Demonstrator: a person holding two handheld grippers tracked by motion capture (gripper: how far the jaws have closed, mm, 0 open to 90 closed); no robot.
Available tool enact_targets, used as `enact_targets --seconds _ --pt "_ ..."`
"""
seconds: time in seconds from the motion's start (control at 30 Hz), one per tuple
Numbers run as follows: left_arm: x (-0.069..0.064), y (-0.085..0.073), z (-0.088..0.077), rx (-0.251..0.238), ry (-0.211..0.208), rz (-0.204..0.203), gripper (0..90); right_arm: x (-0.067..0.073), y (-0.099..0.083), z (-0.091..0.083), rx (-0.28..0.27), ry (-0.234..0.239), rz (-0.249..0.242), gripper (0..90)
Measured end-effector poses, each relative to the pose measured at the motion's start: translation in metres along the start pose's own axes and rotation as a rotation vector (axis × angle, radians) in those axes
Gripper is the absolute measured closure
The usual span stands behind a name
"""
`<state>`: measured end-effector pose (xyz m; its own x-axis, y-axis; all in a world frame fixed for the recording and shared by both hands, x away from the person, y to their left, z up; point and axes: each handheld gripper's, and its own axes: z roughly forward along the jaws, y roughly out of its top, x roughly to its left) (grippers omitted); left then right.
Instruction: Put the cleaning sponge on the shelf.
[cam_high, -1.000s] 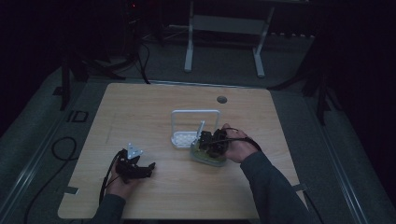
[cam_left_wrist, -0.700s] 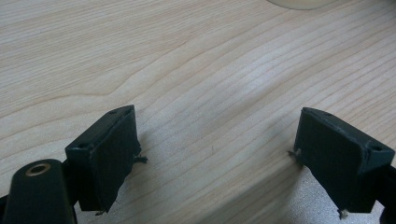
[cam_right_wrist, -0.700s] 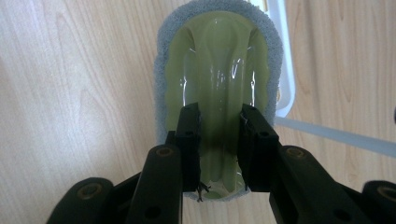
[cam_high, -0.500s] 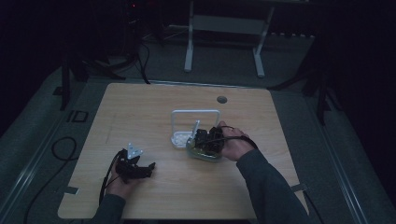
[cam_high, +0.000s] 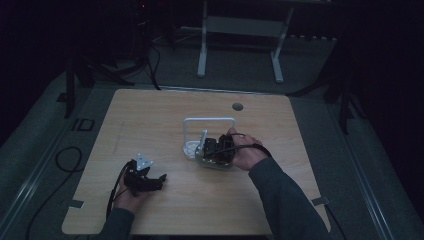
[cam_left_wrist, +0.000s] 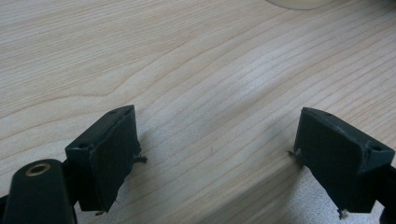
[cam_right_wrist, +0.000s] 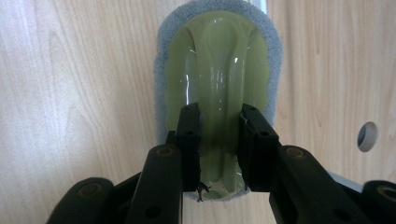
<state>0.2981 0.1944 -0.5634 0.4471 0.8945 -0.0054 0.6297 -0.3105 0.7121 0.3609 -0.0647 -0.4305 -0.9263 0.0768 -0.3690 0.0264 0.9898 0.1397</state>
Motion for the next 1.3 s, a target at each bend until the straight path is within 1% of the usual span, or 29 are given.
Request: enact_targets --seconds 0.37,0.6,0.67,0.8,0.83,1.1,1.3 --pt "0.0 0.0 0.0 0.0 -0.001 0.001 13.8 -0.005 0.003 0.001 -0.002 -0.017 -0.022 72.0" --pt "0.0 0.0 0.001 -0.002 -0.002 0.0 13.8 -0.005 0.006 0.002 -0.001 -0.022 -0.03 72.0" --pt "0.0 0.0 0.001 -0.002 -0.002 0.001 13.8 -0.005 0.007 0.004 -0.001 -0.032 -0.041 72.0" --pt "0.0 0.0 0.001 -0.002 -0.002 0.001 13.8 -0.005 0.008 0.005 0.001 -0.036 -0.042 72.0" --pt "0.0 0.0 0.001 -0.002 -0.002 0.001 13.8 -0.005 0.008 0.006 0.001 -0.038 -0.051 72.0" --pt "0.0 0.0 0.0 0.0 -0.003 0.002 13.8 -0.004 0.011 0.005 -0.011 -0.07 -0.075 72.0" --pt "0.0 0.0 0.0 0.0 -0.003 0.002 13.8 -0.003 0.013 0.006 -0.006 -0.099 -0.094 72.0"
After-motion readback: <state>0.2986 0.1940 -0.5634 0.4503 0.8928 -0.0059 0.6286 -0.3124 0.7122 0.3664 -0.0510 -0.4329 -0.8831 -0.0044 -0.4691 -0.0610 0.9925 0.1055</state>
